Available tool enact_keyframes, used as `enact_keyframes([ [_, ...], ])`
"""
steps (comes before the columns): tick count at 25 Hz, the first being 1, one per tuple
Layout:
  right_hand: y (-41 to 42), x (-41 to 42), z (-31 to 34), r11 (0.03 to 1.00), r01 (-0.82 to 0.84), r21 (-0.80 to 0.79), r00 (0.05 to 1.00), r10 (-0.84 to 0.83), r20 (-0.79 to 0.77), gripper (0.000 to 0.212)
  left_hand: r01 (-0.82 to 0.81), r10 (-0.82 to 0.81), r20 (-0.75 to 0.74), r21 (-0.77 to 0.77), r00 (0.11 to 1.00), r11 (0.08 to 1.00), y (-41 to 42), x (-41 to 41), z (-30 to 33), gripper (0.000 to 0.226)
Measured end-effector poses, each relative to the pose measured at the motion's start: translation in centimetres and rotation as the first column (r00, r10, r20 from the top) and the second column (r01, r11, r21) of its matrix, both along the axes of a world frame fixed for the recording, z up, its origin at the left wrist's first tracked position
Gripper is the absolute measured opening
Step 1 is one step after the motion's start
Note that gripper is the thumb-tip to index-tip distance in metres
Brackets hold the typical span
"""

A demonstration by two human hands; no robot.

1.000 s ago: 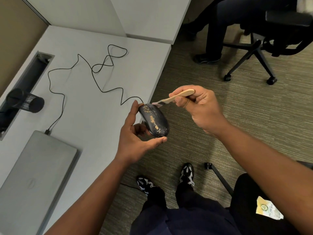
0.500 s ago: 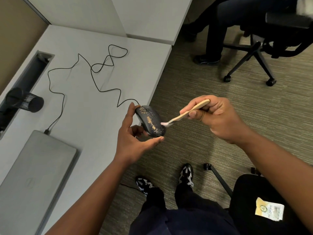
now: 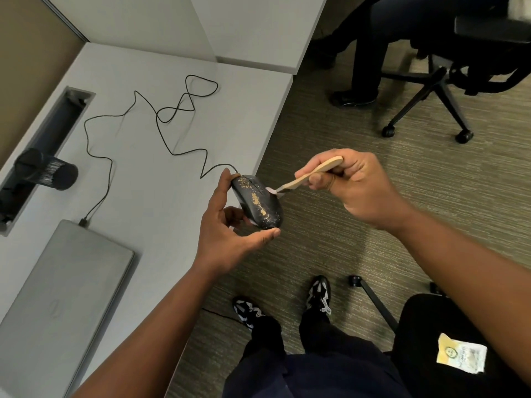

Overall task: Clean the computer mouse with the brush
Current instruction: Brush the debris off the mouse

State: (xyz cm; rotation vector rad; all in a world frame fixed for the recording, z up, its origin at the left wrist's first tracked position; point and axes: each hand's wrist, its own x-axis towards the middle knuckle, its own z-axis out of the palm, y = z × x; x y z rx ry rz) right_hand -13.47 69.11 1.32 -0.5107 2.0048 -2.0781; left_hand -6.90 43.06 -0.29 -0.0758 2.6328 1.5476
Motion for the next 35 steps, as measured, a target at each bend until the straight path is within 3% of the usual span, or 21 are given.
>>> enact_keyframes([
  [3, 0.9, 1.2, 0.5, 1.000, 0.003, 0.002, 1.000, -0.003, 0.022, 0.014, -0.020, 0.020, -0.006, -0.027, 1.000, 0.999, -0.5, -0.1, -0.6, 0.134],
  [6, 0.7, 1.9, 1.3, 0.983, 0.131, -0.130, 0.988, -0.119, 0.096, 0.015, -0.024, 0.024, 0.001, -0.047, 1.000, 0.999, -0.6, -0.2, -0.7, 0.135],
  [8, -0.5, 2.4, 1.6, 0.971, 0.143, -0.190, 0.980, -0.113, 0.162, 0.017, -0.024, 0.024, 0.006, -0.053, 1.000, 0.998, -0.3, -0.3, -0.5, 0.133],
  [15, -2.2, 2.7, 0.9, 0.974, 0.147, -0.171, 0.946, -0.088, 0.313, 0.012, 0.005, -0.008, -0.031, -0.108, 0.999, 0.994, -0.1, 0.2, -0.4, 0.121],
  [29, 0.3, 1.8, 0.5, 0.992, 0.129, 0.015, 0.974, -0.129, 0.185, 0.011, -0.031, 0.027, -0.038, -0.111, 0.999, 0.993, 0.1, 0.6, 0.3, 0.125],
  [32, 1.0, 1.9, 0.7, 0.980, 0.193, -0.039, 0.958, -0.180, 0.223, 0.011, -0.026, 0.022, -0.039, -0.106, 0.999, 0.994, 0.3, 0.7, 0.5, 0.122],
  [35, -0.1, 2.9, 1.9, 0.977, 0.145, -0.156, 0.975, -0.114, 0.189, 0.012, -0.012, 0.008, -0.037, -0.117, 0.999, 0.993, 0.3, 0.6, 0.4, 0.122],
])
